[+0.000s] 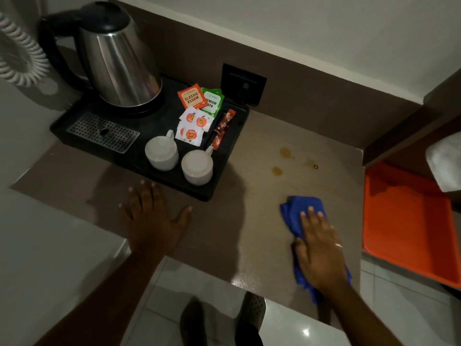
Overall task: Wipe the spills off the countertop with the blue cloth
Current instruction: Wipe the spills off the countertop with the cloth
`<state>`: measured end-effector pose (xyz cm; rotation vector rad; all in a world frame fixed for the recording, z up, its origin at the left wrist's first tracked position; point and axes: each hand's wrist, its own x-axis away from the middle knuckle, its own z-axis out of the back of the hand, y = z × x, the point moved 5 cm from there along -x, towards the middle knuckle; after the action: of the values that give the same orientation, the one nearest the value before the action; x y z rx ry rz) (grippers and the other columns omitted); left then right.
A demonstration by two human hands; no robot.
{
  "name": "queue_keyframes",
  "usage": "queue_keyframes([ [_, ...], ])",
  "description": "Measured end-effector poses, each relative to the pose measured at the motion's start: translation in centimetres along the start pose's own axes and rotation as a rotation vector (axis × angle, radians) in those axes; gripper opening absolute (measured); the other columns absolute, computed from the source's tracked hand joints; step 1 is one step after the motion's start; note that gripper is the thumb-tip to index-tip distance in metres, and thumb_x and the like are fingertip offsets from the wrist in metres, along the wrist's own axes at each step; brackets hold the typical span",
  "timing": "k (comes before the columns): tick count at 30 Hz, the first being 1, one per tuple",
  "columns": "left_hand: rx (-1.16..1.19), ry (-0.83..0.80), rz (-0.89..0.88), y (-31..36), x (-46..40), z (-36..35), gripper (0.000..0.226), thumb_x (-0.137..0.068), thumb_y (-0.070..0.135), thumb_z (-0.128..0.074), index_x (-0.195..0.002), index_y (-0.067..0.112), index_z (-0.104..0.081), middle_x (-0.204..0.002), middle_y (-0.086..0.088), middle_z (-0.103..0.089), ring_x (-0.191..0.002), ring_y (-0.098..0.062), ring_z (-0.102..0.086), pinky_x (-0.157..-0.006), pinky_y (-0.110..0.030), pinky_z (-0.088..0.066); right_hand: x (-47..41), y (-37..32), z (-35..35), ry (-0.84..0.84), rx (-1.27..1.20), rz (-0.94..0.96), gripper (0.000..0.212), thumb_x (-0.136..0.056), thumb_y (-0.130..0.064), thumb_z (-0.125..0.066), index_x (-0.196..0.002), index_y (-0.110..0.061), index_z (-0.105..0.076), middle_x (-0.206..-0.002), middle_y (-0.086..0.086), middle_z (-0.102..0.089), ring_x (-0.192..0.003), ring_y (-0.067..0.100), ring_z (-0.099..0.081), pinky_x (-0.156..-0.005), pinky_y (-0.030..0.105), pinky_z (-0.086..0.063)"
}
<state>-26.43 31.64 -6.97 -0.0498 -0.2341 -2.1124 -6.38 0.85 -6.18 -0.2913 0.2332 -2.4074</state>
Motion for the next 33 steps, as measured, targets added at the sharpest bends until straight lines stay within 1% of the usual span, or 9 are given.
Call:
queue_keyframes([
  [4,-0.005,-0.002,0.004,0.0,-0.1,-0.1,0.107,-0.077,0.08,-0.027,-0.154,0.007,-0.02,-0.162,-0.02,-0.019,-0.149,-0.042,-0.013,-0.117,-0.064,-0.014,-5.0,5.9,2.4,0.062,0.03,-0.223,0.067,-0.091,-0.042,-0.025,-0.15,-0.012,-0.019,-0.159,0.012,-0.015,-0.146,0.029,-0.009,-0.118,0.05,-0.012],
  [8,0.005,-0.015,0.029,-0.1,-0.3,-0.4,0.107,-0.076,0.081,-0.028,-0.155,0.009,-0.018,-0.164,-0.018,-0.015,-0.15,-0.04,-0.009,-0.118,-0.062,-0.011,-12.3,5.6,3.6,0.099,-0.035,-0.443,0.062,-0.095,-0.033,-0.031,-0.15,-0.01,-0.015,-0.16,0.014,-0.009,-0.146,0.033,-0.006,-0.117,0.054,-0.009],
  [12,0.031,-0.027,0.039,0.3,-0.1,0.1,0.107,-0.076,0.077,-0.031,-0.155,0.008,-0.016,-0.164,-0.018,-0.013,-0.151,-0.04,-0.007,-0.119,-0.061,-0.007,-9.9,1.4,1.8,0.059,-0.026,-0.141,0.061,-0.095,-0.036,-0.03,-0.15,-0.015,-0.016,-0.16,0.008,-0.012,-0.147,0.028,-0.009,-0.118,0.048,-0.006],
  [15,0.051,-0.032,0.043,0.5,0.0,0.4,0.106,-0.076,0.075,-0.034,-0.155,0.006,-0.017,-0.164,-0.019,-0.012,-0.151,-0.04,-0.005,-0.12,-0.062,-0.005,-5.8,3.3,1.7,0.03,-0.008,0.0,0.064,-0.09,-0.041,-0.028,-0.15,-0.02,-0.019,-0.158,0.002,-0.012,-0.146,0.024,-0.01,-0.117,0.047,-0.009],
  [19,0.054,-0.051,0.05,0.4,-0.1,0.4,0.107,-0.075,0.077,-0.032,-0.156,0.009,-0.012,-0.166,-0.016,-0.008,-0.152,-0.038,-0.002,-0.12,-0.061,-0.004,-9.2,6.0,2.9,0.077,-0.007,-0.204,0.062,-0.094,-0.035,-0.031,-0.15,-0.012,-0.018,-0.16,0.012,-0.012,-0.147,0.029,-0.006,-0.119,0.048,-0.007],
  [23,0.052,-0.064,0.053,0.3,-0.2,0.3,0.108,-0.075,0.078,-0.03,-0.157,0.01,-0.008,-0.166,-0.015,-0.005,-0.152,-0.037,-0.001,-0.121,-0.06,-0.004,-13.4,2.8,3.2,0.118,-0.034,-0.463,0.063,-0.095,-0.031,-0.033,-0.15,-0.008,-0.013,-0.16,0.014,-0.007,-0.146,0.033,-0.004,-0.117,0.053,-0.007],
  [28,0.059,-0.069,0.061,0.6,-0.2,0.6,0.11,-0.073,0.08,-0.026,-0.157,0.011,-0.007,-0.166,-0.015,-0.004,-0.153,-0.036,0.0,-0.121,-0.059,-0.004,-7.7,-1.2,1.6,0.03,-0.039,0.002,0.062,-0.093,-0.038,-0.032,-0.15,-0.02,-0.016,-0.159,0.002,-0.012,-0.147,0.022,-0.007,-0.118,0.044,-0.006],
  [30,0.049,-0.068,0.064,0.5,-0.2,0.6,0.112,-0.071,0.081,-0.021,-0.157,0.011,-0.008,-0.166,-0.015,-0.005,-0.153,-0.036,-0.001,-0.121,-0.059,-0.004,-6.1,1.7,2.0,0.023,-0.05,0.031,0.064,-0.089,-0.041,-0.031,-0.149,-0.023,-0.018,-0.157,-0.001,-0.014,-0.146,0.02,-0.008,-0.117,0.044,-0.008],
  [33,0.035,-0.078,0.051,0.3,-0.4,0.2,0.115,-0.069,0.083,-0.019,-0.157,0.01,-0.01,-0.166,-0.016,-0.007,-0.152,-0.038,-0.003,-0.121,-0.061,-0.006,-9.1,6.1,3.2,0.069,-0.037,-0.098,0.064,-0.089,-0.038,-0.033,-0.149,-0.017,-0.021,-0.158,0.007,-0.017,-0.146,0.025,-0.01,-0.117,0.045,-0.008],
])
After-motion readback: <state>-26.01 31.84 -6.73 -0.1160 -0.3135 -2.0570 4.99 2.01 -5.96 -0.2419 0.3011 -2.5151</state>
